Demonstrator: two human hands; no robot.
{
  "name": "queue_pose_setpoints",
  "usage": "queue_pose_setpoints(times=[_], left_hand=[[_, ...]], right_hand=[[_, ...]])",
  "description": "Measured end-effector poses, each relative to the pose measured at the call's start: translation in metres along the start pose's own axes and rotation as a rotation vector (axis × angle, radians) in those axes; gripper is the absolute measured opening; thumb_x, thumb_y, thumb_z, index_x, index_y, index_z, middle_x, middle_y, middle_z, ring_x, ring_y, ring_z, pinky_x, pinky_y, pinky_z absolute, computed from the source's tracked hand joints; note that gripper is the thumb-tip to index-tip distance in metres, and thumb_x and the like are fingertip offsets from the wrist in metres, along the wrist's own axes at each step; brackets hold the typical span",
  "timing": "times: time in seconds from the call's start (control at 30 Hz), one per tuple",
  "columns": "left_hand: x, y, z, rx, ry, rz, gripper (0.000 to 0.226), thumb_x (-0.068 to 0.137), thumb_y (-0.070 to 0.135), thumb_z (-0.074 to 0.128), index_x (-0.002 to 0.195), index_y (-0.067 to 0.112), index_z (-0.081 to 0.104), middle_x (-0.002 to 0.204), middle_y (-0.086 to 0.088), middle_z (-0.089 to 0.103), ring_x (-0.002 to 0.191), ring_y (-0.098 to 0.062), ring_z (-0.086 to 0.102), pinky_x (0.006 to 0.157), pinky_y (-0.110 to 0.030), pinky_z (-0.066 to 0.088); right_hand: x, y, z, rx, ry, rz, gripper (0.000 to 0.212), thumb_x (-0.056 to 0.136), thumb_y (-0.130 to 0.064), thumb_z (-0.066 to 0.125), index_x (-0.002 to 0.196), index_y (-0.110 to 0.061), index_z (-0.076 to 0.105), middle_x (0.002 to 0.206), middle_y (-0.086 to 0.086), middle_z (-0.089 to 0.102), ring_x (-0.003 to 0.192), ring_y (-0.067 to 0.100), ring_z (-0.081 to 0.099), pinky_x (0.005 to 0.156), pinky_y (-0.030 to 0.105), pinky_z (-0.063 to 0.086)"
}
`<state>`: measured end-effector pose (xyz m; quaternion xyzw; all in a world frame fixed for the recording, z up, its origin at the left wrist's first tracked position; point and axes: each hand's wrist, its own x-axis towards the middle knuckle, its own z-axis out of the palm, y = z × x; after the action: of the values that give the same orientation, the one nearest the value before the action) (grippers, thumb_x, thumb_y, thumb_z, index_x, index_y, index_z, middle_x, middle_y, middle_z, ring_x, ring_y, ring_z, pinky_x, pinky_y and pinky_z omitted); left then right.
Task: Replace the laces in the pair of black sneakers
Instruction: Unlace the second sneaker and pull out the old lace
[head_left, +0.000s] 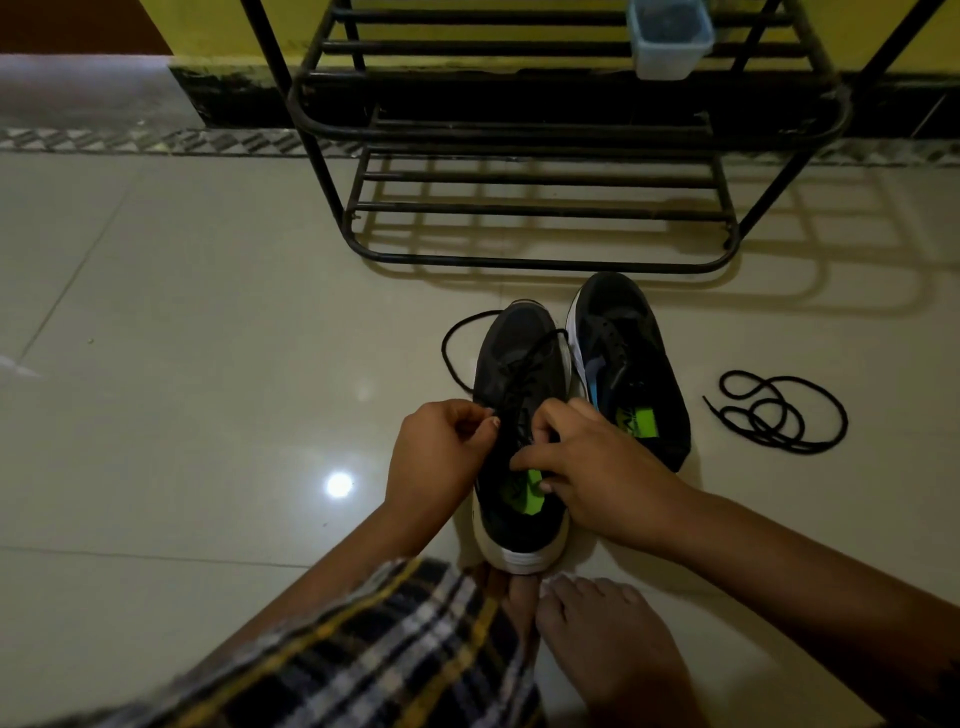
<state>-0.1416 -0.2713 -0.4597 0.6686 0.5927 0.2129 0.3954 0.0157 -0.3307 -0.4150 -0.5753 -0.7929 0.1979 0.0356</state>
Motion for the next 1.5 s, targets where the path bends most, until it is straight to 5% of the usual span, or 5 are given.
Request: queue_pose_setpoints(times=[0.2, 0.57, 0.93, 1.17, 1.5], left_hand=[[0.002, 0.000, 0.003, 0.036, -0.022, -0.025, 0.013, 0.086, 0.025, 0.064, 0.088, 0.017, 0.074, 0.084, 0.002, 0.073, 0.075, -0.009, 0.067, 0.073, -0.035, 0.057], [0.001, 0.005, 0.001, -0.014, -0.028, 0.002, 0.007, 0.085, 0.022, 0.065, 0.083, 0.020, 0.071, 0.079, 0.007, 0.072, 0.071, 0.002, 0.064, 0.068, -0.020, 0.055], [-0.002, 0.002, 0.002, -0.006, -0.005, 0.002, 0.010, 0.087, 0.025, 0.064, 0.085, 0.020, 0.072, 0.076, 0.006, 0.071, 0.071, -0.003, 0.066, 0.071, -0.029, 0.057], [-0.002, 0.003, 0.002, 0.004, -0.007, -0.002, 0.010, 0.088, 0.025, 0.062, 0.086, 0.021, 0.071, 0.069, 0.014, 0.064, 0.067, 0.005, 0.061, 0.064, -0.015, 0.051], [0.001, 0.002, 0.003, 0.024, -0.009, 0.007, 0.012, 0.087, 0.027, 0.062, 0.081, 0.021, 0.071, 0.067, 0.013, 0.065, 0.066, 0.004, 0.062, 0.062, -0.017, 0.050]], right_hand=[[-0.002, 0.000, 0.006, -0.117, 0.037, -0.036, 0.047, 0.049, -0.002, 0.082, 0.090, -0.024, 0.073, 0.089, 0.002, 0.054, 0.080, 0.024, 0.054, 0.057, 0.027, 0.031], [0.008, -0.006, 0.004, 0.061, 0.037, 0.185, 0.037, 0.093, -0.036, 0.051, 0.127, -0.020, 0.052, 0.116, -0.001, 0.056, 0.111, 0.017, 0.044, 0.083, 0.026, 0.037], [-0.003, 0.001, 0.003, 0.119, 0.056, -0.014, 0.029, 0.080, -0.042, 0.048, 0.077, -0.021, 0.067, 0.079, -0.008, 0.061, 0.083, 0.014, 0.047, 0.070, 0.031, 0.042], [-0.005, -0.005, 0.002, 0.022, -0.025, 0.010, 0.045, 0.089, -0.043, 0.056, 0.128, -0.022, 0.055, 0.108, -0.006, 0.061, 0.113, 0.017, 0.040, 0.095, 0.032, 0.027], [-0.007, -0.009, -0.005, 0.349, 0.036, -0.042, 0.025, 0.084, -0.033, 0.050, 0.078, -0.014, 0.063, 0.080, -0.005, 0.059, 0.091, 0.010, 0.053, 0.086, 0.018, 0.041]])
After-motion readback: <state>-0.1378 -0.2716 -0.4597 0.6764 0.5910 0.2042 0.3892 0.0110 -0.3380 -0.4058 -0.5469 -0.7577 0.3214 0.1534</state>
